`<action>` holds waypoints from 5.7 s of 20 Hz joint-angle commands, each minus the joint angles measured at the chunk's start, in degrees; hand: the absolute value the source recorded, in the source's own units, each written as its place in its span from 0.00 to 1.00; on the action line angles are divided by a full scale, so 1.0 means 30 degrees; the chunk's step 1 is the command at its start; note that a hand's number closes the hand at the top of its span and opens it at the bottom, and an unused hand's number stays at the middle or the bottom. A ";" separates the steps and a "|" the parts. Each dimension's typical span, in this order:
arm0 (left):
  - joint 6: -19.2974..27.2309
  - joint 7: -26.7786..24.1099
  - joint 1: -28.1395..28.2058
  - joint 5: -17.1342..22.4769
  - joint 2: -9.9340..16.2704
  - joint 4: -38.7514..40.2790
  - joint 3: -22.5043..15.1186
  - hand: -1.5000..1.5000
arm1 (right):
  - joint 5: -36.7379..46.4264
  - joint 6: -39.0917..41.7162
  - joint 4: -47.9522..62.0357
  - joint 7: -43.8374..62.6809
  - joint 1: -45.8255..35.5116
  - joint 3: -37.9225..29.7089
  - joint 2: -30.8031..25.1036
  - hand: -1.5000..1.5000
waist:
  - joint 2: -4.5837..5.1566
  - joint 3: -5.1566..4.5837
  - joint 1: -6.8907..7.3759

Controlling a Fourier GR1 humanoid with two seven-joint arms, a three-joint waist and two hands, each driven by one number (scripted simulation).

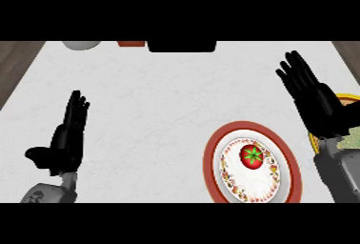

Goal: Pick the tomato from the plate and place it in the plate

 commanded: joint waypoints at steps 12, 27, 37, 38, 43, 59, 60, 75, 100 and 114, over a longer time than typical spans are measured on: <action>-0.2288 0.4473 0.3070 0.2092 0.0011 0.1654 -0.1237 0.50 | 0.9086 -1.3040 -0.2087 -0.0748 0.6627 -0.5503 -0.2261 0.00 | 0.0251 -0.0302 -0.2065; -0.3252 0.5288 0.1989 0.1556 0.0023 0.1094 -0.1785 0.50 | 1.6064 -0.9970 -1.1479 0.7229 1.6609 -0.0134 -0.3416 0.00 | 0.0672 -0.0381 -0.0195; -0.3407 0.6191 0.1036 0.1125 -0.0404 0.1518 -0.2015 0.50 | 2.1922 -0.4728 -1.3078 1.8602 1.1164 0.3844 -0.2879 0.00 | 0.0737 -0.0318 0.0381; -0.3205 0.5746 0.1434 0.0760 -0.0923 0.1517 -0.2410 0.50 | 2.1700 -0.3816 -1.3034 1.9372 1.0000 0.3608 -0.2789 0.00 | 0.0676 -0.0302 0.0259; -0.4036 0.6761 0.0966 0.1558 -0.0050 0.1132 -0.1105 0.50 | 2.4570 -0.2043 -1.1006 2.2025 0.6918 0.5645 -0.0057 0.00 | 0.0605 -0.0289 0.0116; -0.3691 0.6109 0.0581 -0.0137 -0.1705 0.2335 -0.0732 0.50 | 2.6207 -0.1232 -0.5659 2.0336 0.5306 0.5160 0.5268 0.00 | 0.0581 -0.0263 -0.0230; -0.3609 0.6331 0.1428 -0.0070 -0.1472 0.1567 -0.0784 0.50 | 2.6679 -0.0206 -0.5942 2.1400 0.4669 0.5005 0.5373 0.00 | 0.0566 -0.0267 -0.0162; -0.4426 0.6512 0.1707 -0.1062 -0.2252 0.1414 -0.0405 0.50 | 2.7011 -0.0288 -0.2894 1.8234 0.5957 0.3526 0.6882 0.00 | 0.0552 -0.0257 -0.0235; -0.5082 0.7019 0.2053 -0.1582 -0.2438 0.0904 0.0908 0.50 | 3.2972 -0.2574 -0.6712 1.3351 0.8227 1.1891 0.6270 1.00 | 0.0404 -0.0265 -0.0488; -0.4950 0.7458 0.0880 -0.1735 -0.2847 0.1648 0.1510 0.50 | 3.4043 -0.9324 -1.3903 1.4624 1.2479 0.9412 0.3871 1.00 | 0.0553 -0.0235 -0.0524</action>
